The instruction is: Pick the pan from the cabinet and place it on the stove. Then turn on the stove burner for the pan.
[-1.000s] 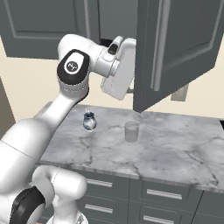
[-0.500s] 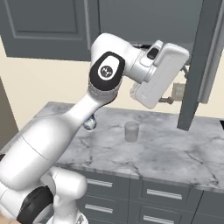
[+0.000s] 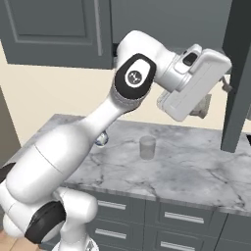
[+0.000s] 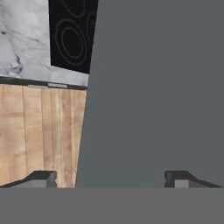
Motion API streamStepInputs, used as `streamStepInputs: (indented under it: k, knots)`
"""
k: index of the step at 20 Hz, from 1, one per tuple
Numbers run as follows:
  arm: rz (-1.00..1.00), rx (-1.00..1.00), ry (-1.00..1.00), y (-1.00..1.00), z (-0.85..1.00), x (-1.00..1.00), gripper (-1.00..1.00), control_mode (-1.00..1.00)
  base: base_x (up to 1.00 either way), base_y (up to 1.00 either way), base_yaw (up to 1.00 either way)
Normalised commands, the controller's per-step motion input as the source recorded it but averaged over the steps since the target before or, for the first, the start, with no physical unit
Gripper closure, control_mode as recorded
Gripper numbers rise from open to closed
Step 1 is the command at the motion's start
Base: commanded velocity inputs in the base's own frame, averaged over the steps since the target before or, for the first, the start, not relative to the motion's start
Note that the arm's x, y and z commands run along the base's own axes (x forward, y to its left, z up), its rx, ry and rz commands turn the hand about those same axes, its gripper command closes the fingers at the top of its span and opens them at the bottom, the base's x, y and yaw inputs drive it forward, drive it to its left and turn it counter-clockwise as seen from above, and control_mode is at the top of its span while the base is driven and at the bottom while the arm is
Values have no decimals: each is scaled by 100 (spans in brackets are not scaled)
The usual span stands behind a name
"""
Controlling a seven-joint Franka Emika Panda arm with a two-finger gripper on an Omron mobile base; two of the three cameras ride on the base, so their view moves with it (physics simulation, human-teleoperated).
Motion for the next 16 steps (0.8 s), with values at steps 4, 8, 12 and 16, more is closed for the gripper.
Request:
streamStepInputs:
  k: [4, 8, 12, 16]
  knots:
    - [0, 5, -15, 79, -7, -25, -100, -100, 0, 0, 0]
    - [0, 5, -23, 100, -9, -20, -100, -100, 0, 0, 0]
    - [0, 8, -31, 100, -6, -13, -100, -100, 0, 0, 0]
    - [1, 12, -37, 100, -4, -11, -100, -100, 0, 0, 0]
